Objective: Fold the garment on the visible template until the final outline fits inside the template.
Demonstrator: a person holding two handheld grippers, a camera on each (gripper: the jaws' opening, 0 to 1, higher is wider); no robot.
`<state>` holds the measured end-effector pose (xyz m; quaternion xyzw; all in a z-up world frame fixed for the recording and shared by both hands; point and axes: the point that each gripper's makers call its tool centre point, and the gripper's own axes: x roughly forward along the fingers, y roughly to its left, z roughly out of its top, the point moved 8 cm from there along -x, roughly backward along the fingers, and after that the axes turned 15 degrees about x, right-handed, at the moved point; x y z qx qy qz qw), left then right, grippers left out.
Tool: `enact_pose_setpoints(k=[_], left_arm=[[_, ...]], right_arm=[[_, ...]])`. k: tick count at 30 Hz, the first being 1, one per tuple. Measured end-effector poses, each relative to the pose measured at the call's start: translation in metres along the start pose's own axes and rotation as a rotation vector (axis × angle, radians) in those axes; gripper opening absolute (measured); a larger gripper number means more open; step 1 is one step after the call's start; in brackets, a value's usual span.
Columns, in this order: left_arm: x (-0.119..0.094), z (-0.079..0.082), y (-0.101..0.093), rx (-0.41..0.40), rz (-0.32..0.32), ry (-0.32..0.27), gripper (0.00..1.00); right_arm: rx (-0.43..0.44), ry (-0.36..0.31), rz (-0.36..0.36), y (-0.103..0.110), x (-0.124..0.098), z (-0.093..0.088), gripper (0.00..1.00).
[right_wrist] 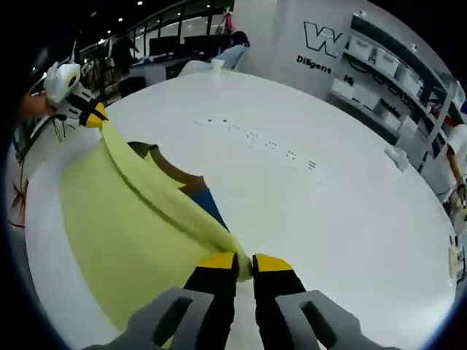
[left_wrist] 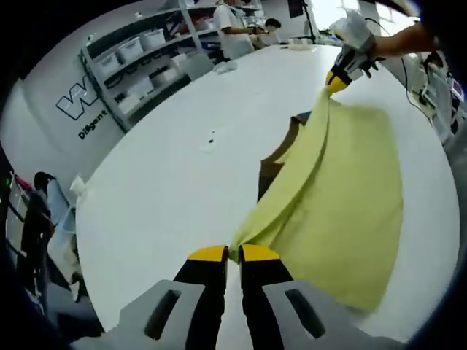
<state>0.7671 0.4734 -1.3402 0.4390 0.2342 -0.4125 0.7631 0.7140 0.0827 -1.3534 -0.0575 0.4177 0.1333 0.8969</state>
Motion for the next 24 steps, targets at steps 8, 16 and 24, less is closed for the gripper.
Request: enact_pose_setpoints(k=[8, 16, 24], left_arm=[[0.004, -0.009, -0.008, -0.044, -0.01, -0.008, 0.1], [0.005, -0.008, -0.011, -0.054, -0.02, -0.038, 0.12], [0.012, 0.002, -0.026, -0.092, -0.13, -0.078, 0.06]], right_arm=[[0.003, -0.009, -0.023, -0.008, 0.003, -0.012, 0.21], [0.017, 0.004, -0.017, -0.008, 0.006, -0.016, 0.2], [0.006, 0.007, 0.005, -0.002, 0.013, -0.013, 0.18]])
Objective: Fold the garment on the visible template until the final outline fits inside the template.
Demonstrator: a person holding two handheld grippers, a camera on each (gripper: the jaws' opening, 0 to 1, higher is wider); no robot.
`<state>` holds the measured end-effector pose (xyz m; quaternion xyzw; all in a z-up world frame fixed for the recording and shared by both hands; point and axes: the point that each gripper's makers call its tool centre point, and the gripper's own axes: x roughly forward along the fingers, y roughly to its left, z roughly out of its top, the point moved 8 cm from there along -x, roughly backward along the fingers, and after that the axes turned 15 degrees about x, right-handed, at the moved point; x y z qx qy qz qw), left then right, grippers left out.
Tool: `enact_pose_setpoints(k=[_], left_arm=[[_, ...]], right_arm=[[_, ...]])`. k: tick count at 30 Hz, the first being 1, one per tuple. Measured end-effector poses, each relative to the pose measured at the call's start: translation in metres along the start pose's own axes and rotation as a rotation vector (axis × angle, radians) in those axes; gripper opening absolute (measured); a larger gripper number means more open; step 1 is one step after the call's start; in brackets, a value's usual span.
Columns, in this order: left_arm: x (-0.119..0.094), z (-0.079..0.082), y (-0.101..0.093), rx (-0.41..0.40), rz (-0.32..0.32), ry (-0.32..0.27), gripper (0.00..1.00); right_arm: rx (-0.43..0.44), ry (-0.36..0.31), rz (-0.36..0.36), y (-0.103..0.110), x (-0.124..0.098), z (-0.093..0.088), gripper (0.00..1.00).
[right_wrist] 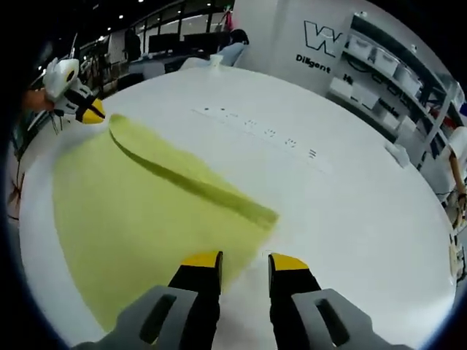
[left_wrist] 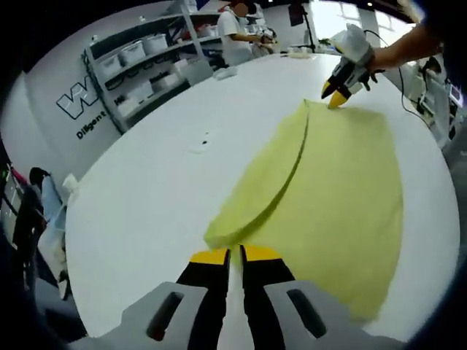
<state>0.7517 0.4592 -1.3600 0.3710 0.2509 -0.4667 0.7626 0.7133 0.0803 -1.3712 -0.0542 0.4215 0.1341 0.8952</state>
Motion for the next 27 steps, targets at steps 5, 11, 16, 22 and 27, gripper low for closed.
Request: enact_pose_setpoints(k=[5, 11, 16, 22, 27], left_arm=[[0.01, -0.002, -0.002, 0.092, 0.009, 0.034, 0.02], [0.02, 0.004, 0.002, 0.089, 0.024, 0.03, 0.03], [0.024, 0.002, 0.013, 0.061, 0.081, 0.045, 0.04], [0.023, -0.003, 0.026, -0.025, 0.134, 0.052, 0.05], [0.023, -0.008, 0.023, -0.008, 0.121, 0.064, 0.05]], right_arm=[[-0.045, 0.002, 0.008, 0.005, 0.011, 0.008, 0.19], [-0.067, -0.016, 0.022, 0.013, 0.024, 0.021, 0.18], [-0.066, -0.018, 0.017, 0.014, 0.031, 0.024, 0.17], [-0.016, -0.03, 0.003, 0.012, 0.033, 0.028, 0.17], [-0.017, -0.031, 0.006, 0.013, 0.032, 0.027, 0.17]])
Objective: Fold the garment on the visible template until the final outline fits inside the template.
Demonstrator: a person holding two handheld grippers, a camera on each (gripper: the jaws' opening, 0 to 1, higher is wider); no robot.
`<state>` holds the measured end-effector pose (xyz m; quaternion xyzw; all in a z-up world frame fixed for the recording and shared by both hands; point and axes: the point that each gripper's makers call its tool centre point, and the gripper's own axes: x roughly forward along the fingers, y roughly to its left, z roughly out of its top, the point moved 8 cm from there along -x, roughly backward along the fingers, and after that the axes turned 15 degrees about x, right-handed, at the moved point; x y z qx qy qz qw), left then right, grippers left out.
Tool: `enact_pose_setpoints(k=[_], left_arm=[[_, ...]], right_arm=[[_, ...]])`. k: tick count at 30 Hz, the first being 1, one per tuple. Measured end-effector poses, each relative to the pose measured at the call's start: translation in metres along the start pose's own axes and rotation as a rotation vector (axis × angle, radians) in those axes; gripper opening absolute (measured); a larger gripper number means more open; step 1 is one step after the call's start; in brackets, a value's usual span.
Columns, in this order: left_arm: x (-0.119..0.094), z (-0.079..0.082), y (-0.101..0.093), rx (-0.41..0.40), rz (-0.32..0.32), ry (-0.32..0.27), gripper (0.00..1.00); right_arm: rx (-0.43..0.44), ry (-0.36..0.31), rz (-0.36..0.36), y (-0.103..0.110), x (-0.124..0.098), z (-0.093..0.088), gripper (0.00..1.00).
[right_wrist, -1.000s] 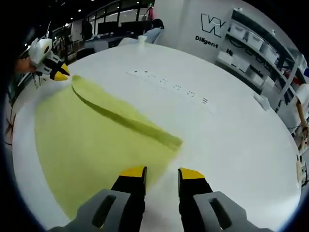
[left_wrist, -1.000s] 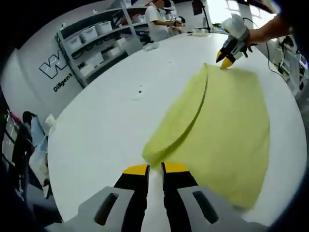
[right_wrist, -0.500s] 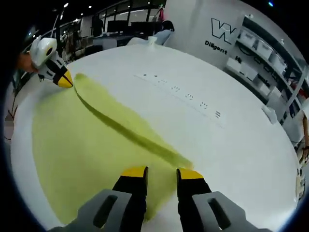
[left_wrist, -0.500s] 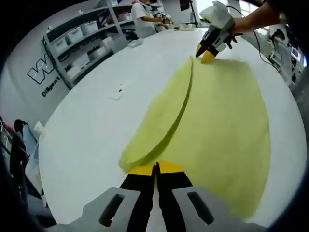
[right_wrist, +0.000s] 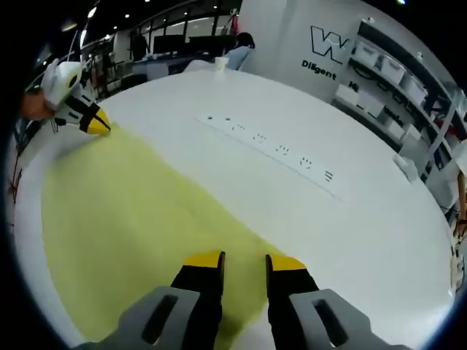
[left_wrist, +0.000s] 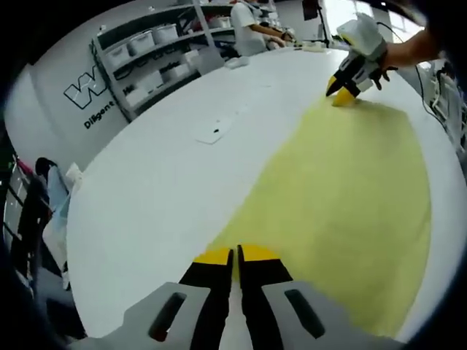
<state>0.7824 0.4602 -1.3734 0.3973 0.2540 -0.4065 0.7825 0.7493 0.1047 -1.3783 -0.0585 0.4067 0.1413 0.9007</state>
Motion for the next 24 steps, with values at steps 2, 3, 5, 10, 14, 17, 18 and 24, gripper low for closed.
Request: enact_pose_setpoints(k=[2, 3, 5, 10, 14, 17, 18, 24], left_arm=[[0.0, -0.001, -0.001, 0.003, -0.004, 0.001, 0.05], [0.0, 0.0, -0.002, 0.0, -0.007, 0.001, 0.05], [0.001, 0.001, -0.004, -0.007, -0.014, 0.001, 0.07], [-0.002, 0.006, -0.009, 0.002, -0.024, -0.018, 0.12], [-0.005, 0.005, -0.016, 0.026, -0.036, -0.028, 0.18], [-0.007, 0.004, -0.016, 0.021, -0.041, -0.029, 0.21], [-0.008, 0.004, -0.016, 0.023, -0.041, -0.029, 0.21], [-0.017, 0.002, -0.024, 0.01, -0.05, -0.03, 0.28]], right_arm=[[0.003, 0.0, 0.002, 0.0, -0.002, -0.002, 0.17], [0.007, 0.0, 0.006, 0.001, -0.002, -0.004, 0.17], [0.015, 0.001, 0.007, 0.001, -0.003, -0.005, 0.18], [0.023, 0.0, 0.01, 0.002, -0.008, -0.004, 0.2], [0.028, 0.007, 0.03, 0.008, -0.014, -0.011, 0.23], [0.024, 0.008, 0.045, 0.013, -0.018, -0.015, 0.26], [0.023, 0.009, 0.049, 0.014, -0.019, -0.016, 0.27], [0.034, 0.006, 0.079, 0.022, -0.023, -0.022, 0.32]])
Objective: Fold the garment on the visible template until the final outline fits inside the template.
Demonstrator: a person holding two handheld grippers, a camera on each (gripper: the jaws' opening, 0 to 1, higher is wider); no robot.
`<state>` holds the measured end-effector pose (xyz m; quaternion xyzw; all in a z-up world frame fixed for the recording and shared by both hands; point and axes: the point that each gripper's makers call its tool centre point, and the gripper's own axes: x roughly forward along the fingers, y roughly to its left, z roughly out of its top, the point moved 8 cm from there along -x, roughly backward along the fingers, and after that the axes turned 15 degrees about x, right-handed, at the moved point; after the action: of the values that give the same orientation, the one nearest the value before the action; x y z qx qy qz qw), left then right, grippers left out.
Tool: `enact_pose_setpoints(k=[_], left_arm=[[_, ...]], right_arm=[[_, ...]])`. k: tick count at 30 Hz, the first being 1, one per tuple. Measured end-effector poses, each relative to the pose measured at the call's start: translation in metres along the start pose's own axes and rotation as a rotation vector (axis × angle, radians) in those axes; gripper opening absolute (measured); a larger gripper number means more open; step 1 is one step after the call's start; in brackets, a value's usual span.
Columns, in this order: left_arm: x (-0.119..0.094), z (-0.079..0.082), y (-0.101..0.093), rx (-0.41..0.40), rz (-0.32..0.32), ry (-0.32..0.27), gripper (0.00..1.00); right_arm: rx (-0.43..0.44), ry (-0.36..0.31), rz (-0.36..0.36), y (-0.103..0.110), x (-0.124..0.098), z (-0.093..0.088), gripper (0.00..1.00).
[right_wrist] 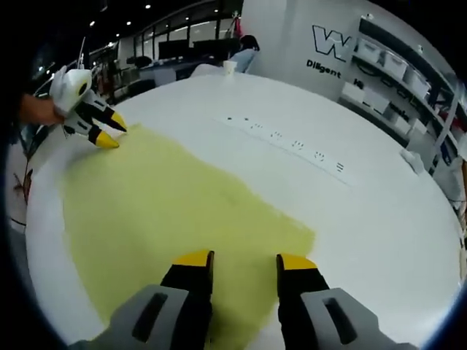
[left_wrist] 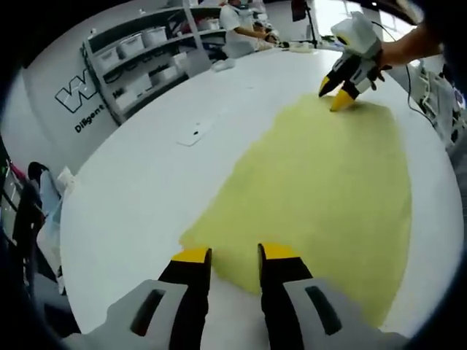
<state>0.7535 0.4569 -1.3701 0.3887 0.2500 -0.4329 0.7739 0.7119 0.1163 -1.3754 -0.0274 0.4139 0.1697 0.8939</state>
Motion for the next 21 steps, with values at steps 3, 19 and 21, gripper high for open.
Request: enact_pose_setpoints(k=[3, 19, 21], left_arm=[[-0.005, -0.001, -0.009, 0.008, -0.002, -0.01, 0.29], [-0.03, -0.003, -0.046, 0.084, -0.017, 0.001, 0.28], [-0.032, -0.004, -0.049, 0.078, -0.005, 0.0, 0.27]], right_arm=[[0.009, -0.002, 0.014, 0.006, -0.003, -0.004, 0.33], [-0.023, -0.014, 0.083, 0.046, -0.019, -0.026, 0.4], [-0.025, -0.021, 0.088, 0.05, -0.02, -0.03, 0.41]])
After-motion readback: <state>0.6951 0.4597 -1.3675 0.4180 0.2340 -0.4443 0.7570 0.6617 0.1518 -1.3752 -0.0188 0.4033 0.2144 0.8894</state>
